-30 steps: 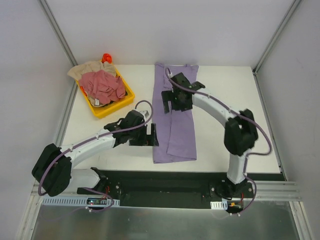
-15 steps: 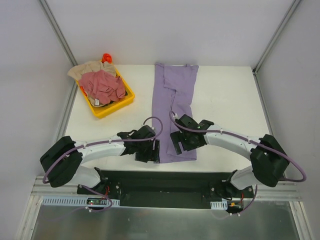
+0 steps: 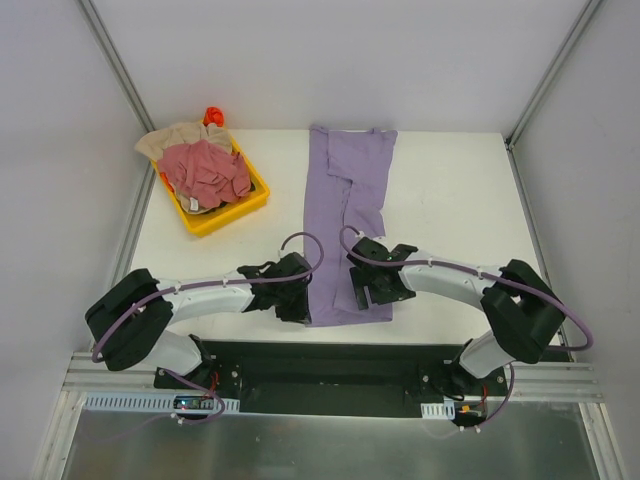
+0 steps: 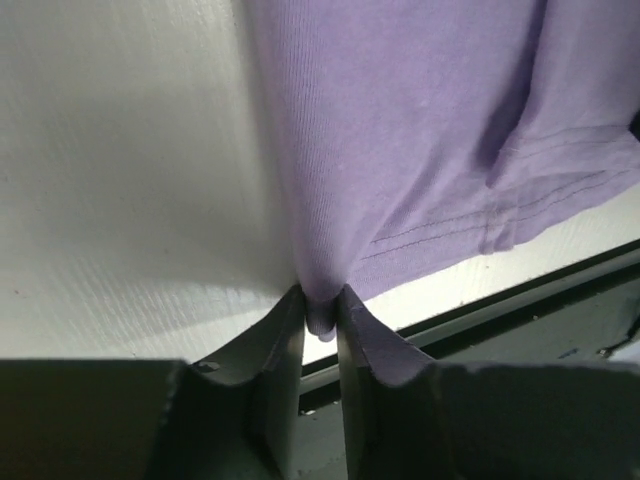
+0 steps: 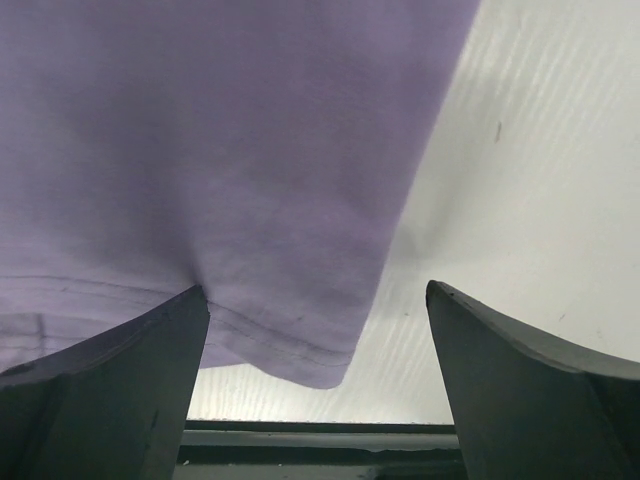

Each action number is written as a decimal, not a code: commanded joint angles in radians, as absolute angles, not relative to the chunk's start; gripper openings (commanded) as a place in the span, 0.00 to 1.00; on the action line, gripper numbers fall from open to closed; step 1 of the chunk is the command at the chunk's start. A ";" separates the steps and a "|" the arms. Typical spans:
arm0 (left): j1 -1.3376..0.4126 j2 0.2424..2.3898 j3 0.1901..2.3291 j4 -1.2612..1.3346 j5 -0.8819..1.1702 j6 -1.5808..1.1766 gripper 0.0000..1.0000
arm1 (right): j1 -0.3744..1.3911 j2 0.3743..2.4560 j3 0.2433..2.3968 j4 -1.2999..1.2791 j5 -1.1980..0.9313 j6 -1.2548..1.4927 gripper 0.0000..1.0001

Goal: Fold and stack the t-shirts
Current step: Grab the bottom of the folded rectangular tshirt with both arms

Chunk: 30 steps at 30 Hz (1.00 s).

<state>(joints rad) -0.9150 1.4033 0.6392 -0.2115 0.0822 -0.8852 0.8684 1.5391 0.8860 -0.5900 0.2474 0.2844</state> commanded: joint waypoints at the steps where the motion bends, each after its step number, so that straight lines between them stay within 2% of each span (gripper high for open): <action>1: -0.919 1.428 0.588 -0.268 0.034 -0.905 0.14 | 0.873 1.522 0.848 -0.650 0.324 0.353 0.92; 5: -0.919 1.430 0.580 -0.281 0.023 -0.922 0.00 | 0.870 1.493 0.816 -0.669 0.337 0.377 0.91; 18: -0.919 1.434 0.578 -0.301 0.006 -0.933 0.00 | 0.836 1.371 0.756 -0.784 0.414 0.453 0.84; 26: -0.919 1.439 0.583 -0.302 0.009 -0.925 0.00 | 0.877 1.272 0.765 -0.549 0.207 0.269 0.83; 30: -0.919 1.437 0.581 -0.302 0.009 -0.925 0.00 | 0.897 1.296 0.778 -0.463 0.131 0.238 0.80</action>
